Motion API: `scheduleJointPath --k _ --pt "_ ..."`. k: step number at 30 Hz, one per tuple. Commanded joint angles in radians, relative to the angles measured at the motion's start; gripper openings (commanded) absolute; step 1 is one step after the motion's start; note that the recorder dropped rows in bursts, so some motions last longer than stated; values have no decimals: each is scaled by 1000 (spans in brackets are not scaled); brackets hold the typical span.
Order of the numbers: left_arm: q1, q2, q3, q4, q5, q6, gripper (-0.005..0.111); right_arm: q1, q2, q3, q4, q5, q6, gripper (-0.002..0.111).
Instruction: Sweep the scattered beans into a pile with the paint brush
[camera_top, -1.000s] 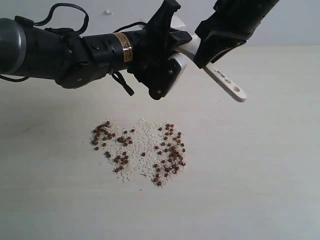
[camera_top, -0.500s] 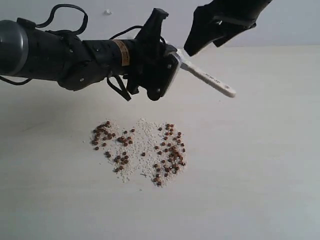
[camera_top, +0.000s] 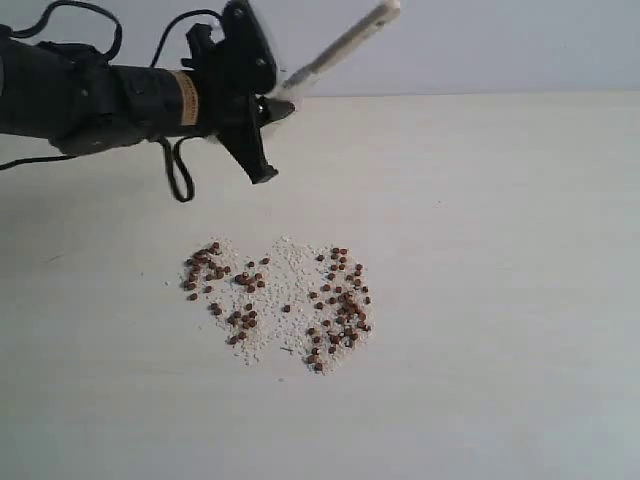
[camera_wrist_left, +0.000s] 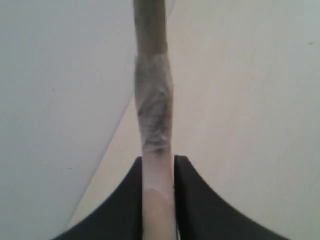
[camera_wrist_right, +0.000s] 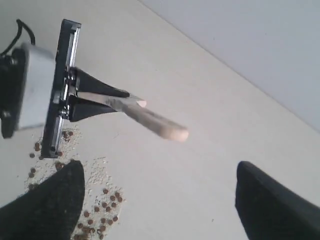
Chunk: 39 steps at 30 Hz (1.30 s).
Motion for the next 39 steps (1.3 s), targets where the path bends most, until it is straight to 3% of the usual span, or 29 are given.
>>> scheduleJointPath --k 1,2,5,6,8,14,19,22,26,32,39 --pt "178 14 1 514 -576 -592 0 -3 -4 18 -6 -15 -69 75" --pt "239 28 1 499 -712 -601 0 -3 -4 29 -4 -28 -92 75" --pt "307 48 1 484 -823 -634 0 -3 -4 48 31 -32 -155 75" --pt "342 69 -2 485 -884 -634 0 -3 -2 66 101 -34 -238 75" --pt "367 94 -9 462 -884 -650 0 -3 9 103 267 -32 -425 75" --pt "362 106 -14 415 -884 -654 0 -3 65 213 825 -65 -1012 75" --pt "362 106 -14 401 -884 -665 0 -3 163 216 994 -63 -1174 75" --pt "359 106 -14 389 -884 -681 0 -3 242 216 1053 -58 -1282 69" --pt "349 106 -14 389 -884 -696 0 -3 329 216 1268 48 -1506 68" --pt "339 106 -14 418 -884 -712 0 -3 420 138 1289 218 -1506 68" --pt "308 106 -32 508 -884 -710 0 -6 471 103 1300 248 -1504 68"
